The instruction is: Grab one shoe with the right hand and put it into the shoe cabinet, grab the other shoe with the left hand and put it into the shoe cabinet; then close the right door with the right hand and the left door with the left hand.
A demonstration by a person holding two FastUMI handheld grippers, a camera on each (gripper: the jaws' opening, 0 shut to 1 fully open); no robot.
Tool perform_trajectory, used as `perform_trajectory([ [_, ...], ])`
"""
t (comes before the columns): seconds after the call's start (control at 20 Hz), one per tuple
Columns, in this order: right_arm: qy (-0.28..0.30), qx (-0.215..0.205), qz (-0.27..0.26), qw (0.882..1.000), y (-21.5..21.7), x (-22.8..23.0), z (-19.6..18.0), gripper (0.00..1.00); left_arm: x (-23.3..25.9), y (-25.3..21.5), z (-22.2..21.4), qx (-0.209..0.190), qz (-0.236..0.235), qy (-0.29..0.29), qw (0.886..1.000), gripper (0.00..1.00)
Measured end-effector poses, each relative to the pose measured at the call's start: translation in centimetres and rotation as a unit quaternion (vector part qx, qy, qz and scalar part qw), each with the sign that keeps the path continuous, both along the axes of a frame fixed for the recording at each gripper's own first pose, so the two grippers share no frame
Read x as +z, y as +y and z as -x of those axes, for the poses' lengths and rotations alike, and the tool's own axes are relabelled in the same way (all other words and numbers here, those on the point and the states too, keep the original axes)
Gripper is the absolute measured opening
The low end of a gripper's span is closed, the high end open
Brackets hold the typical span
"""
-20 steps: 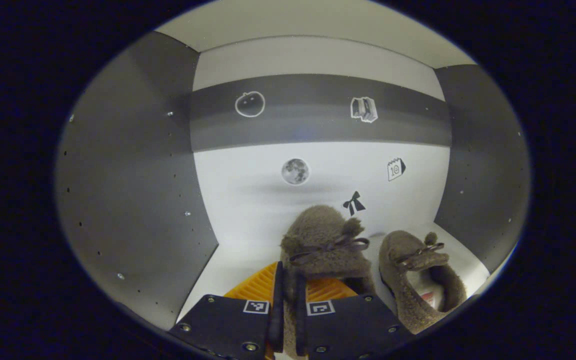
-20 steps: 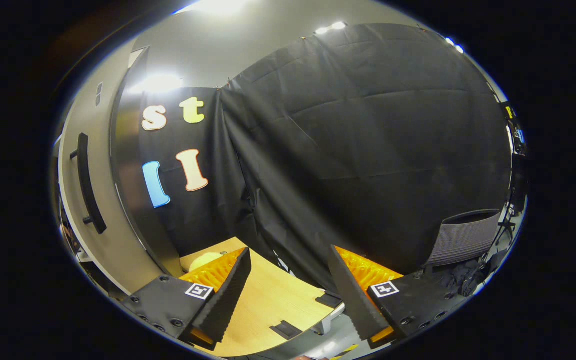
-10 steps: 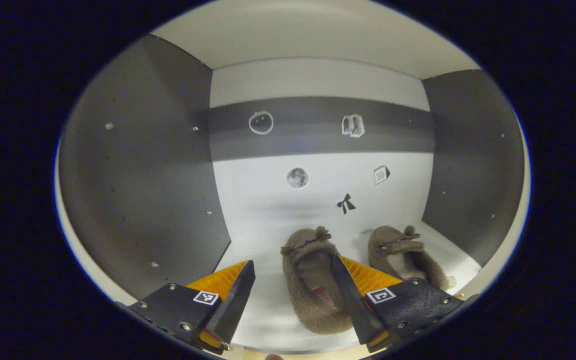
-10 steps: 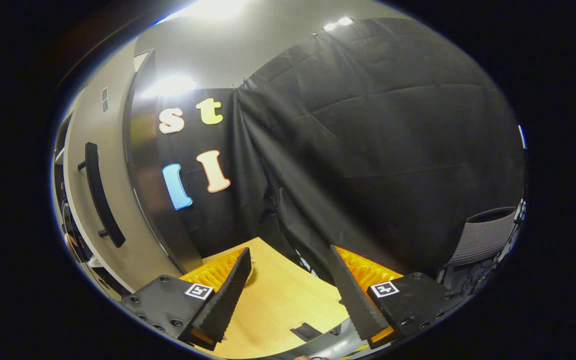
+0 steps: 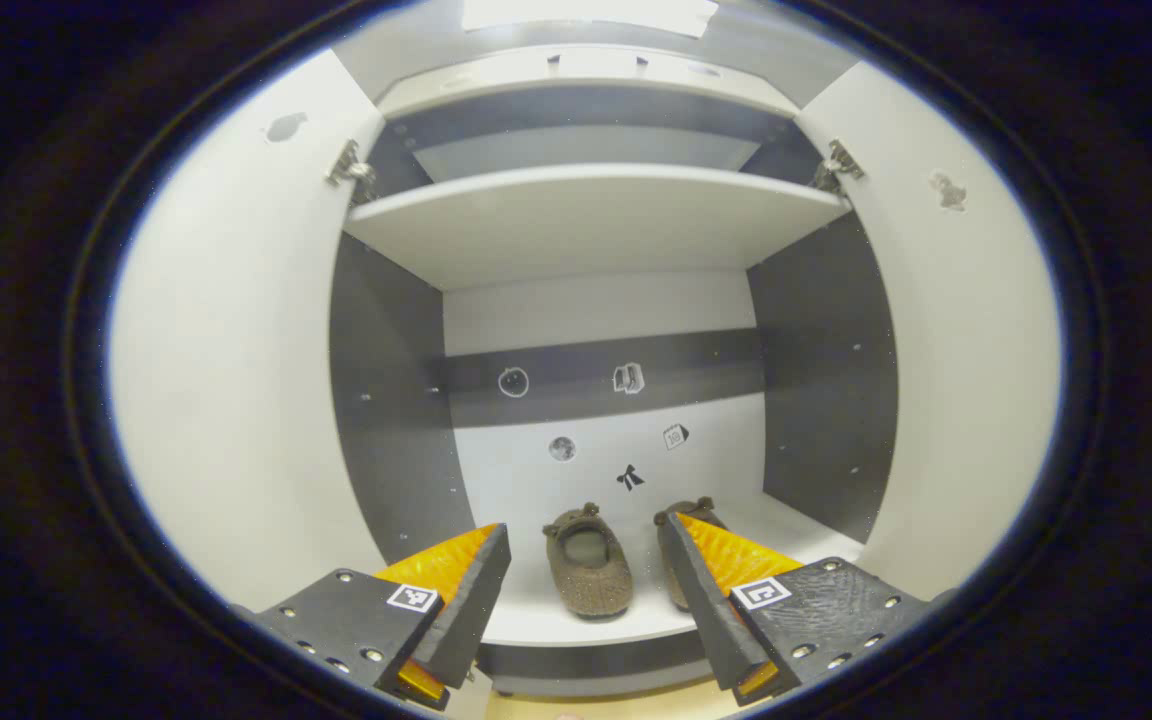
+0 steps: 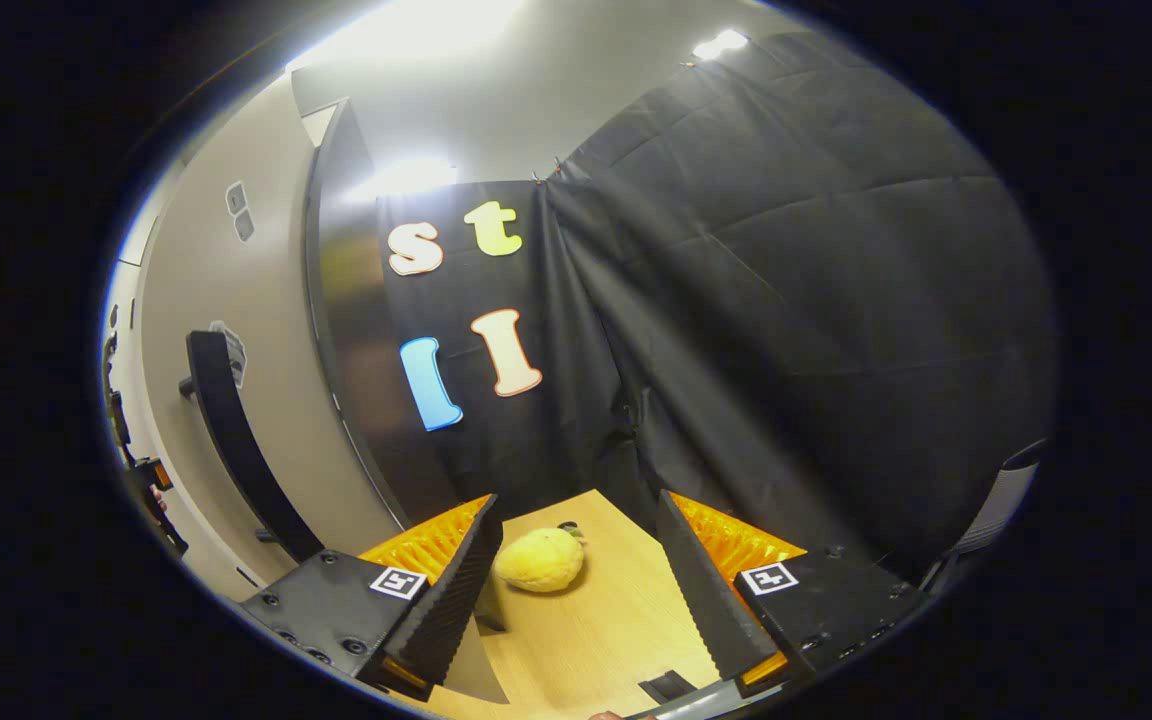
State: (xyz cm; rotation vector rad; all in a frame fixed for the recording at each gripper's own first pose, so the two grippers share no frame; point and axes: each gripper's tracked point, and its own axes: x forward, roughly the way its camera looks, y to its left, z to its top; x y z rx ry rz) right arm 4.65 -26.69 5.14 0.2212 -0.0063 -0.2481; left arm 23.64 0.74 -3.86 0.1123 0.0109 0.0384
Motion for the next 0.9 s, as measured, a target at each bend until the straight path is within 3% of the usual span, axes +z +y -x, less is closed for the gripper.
perform_trajectory([
  [0.2,-0.017,0.031,0.013,0.999,0.7,2.5,-1.7,0.98,-1.5,-0.1,5.4,0.046,0.053,-0.017,0.997,0.97],
  [0.6,-0.037,0.142,0.028,0.989,4.1,6.3,-4.4,0.98,-7.3,0.9,13.5,0.131,0.014,0.036,0.991,0.97],
  [0.75,-0.039,0.175,0.025,0.983,5.9,7.1,-4.6,0.98,-8.5,0.6,14.6,0.136,0.033,0.047,0.989,0.97],
  [0.8,-0.042,0.182,0.027,0.982,6.4,7.6,-4.4,0.98,-8.9,0.7,14.6,0.138,0.035,0.048,0.989,0.90],
  [0.9,-0.047,0.188,0.037,0.980,7.5,8.4,-3.9,0.98,-9.5,0.9,14.5,0.134,0.037,0.058,0.989,0.90],
])
